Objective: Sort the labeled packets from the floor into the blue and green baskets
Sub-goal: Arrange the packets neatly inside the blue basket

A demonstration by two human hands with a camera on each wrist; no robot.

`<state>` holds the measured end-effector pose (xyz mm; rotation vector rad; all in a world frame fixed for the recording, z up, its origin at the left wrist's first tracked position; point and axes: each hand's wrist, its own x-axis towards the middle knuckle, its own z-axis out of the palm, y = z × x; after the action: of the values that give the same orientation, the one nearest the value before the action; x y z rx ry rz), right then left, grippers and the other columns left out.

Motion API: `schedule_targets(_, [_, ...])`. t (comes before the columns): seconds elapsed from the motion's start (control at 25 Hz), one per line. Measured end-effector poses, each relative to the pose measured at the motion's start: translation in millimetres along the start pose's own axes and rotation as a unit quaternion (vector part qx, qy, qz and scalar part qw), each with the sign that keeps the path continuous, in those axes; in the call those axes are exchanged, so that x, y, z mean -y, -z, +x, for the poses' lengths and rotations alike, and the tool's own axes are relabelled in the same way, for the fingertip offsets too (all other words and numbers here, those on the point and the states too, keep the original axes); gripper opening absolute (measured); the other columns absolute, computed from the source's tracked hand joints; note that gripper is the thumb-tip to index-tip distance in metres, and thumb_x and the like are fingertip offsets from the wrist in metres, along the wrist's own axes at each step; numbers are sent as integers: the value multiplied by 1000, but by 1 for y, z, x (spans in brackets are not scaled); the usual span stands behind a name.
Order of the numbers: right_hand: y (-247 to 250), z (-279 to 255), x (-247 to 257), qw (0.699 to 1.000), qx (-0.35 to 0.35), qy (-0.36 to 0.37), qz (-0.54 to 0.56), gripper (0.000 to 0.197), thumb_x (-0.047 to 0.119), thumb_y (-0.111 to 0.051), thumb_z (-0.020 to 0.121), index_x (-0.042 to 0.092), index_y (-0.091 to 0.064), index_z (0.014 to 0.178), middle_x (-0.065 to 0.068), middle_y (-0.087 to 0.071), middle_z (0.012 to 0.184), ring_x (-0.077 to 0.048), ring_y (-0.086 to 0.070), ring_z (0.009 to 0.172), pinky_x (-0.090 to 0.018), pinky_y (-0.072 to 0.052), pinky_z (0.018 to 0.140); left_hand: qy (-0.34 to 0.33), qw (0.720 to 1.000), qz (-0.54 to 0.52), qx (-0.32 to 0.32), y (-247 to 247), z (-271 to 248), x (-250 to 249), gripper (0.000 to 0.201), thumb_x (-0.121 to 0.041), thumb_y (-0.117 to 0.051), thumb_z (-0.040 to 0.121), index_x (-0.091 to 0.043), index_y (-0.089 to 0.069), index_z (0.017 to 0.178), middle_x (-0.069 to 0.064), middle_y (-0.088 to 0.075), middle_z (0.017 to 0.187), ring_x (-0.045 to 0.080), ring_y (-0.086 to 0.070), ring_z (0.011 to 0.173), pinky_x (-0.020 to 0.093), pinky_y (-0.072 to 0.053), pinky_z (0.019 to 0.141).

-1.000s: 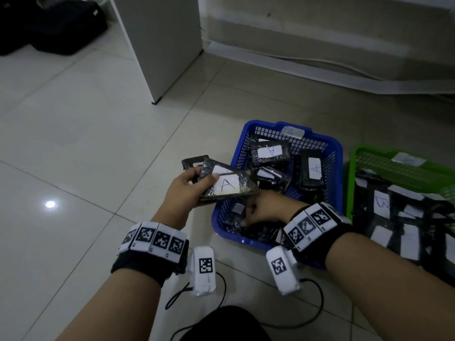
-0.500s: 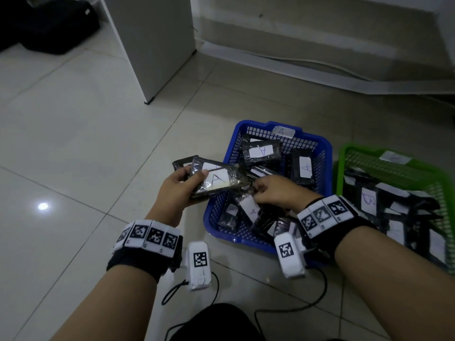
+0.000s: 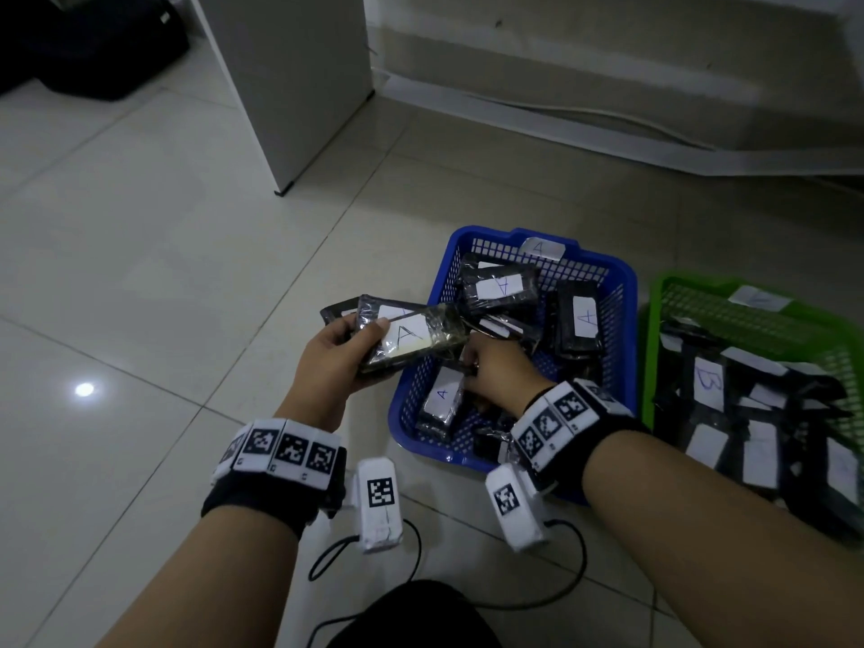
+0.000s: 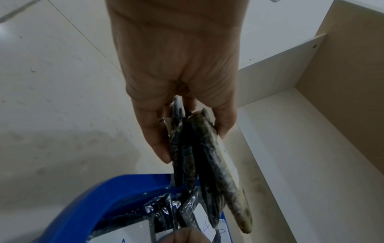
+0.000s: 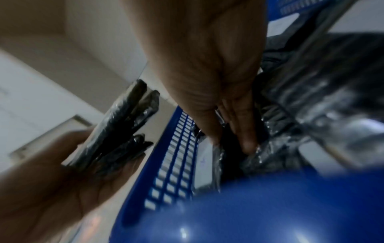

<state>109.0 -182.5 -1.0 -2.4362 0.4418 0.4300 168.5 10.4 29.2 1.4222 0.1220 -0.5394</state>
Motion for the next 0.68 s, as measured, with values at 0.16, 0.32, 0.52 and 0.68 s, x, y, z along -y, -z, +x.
schedule_targets(0.16, [9, -2, -7, 997, -59, 44, 40, 13, 13, -71, 82, 9, -67, 94, -8, -68, 94, -18, -60, 74, -18, -41, 55, 0, 1000, 4, 2, 0, 1, 0, 25, -21, -66, 86, -9, -66, 108, 11, -73, 98, 19, -71, 85, 37, -59, 74])
schedule_targets(0.32, [24, 4, -22, 987, -138, -9, -80, 37, 32, -77, 75, 23, -58, 106, -4, -52, 111, -27, -52, 104, -33, -46, 81, 0, 1000, 6, 4, 1, 2, 1, 25, -22, -67, 86, -9, -66, 108, 8, -73, 95, 19, -71, 84, 38, -59, 75])
schedule_targets(0.52, [22, 14, -34, 995, -34, -33, -92, 90, 44, -84, 63, 21, -39, 137, -7, -39, 132, -30, -40, 123, -41, -43, 100, 2, 1000, 7, 11, -1, 3, 1, 30, -22, -67, 86, -6, -64, 111, 13, -72, 99, 20, -70, 85, 38, -59, 75])
schedule_targets(0.68, [22, 25, -37, 996, -10, -30, -83, 79, 38, -83, 68, 18, -43, 133, -9, -43, 130, -29, -48, 120, -40, -46, 97, 4, 1000, 10, 14, -3, 6, 0, 30, -22, -66, 86, -7, -64, 112, 15, -71, 104, 23, -69, 90, 36, -59, 75])
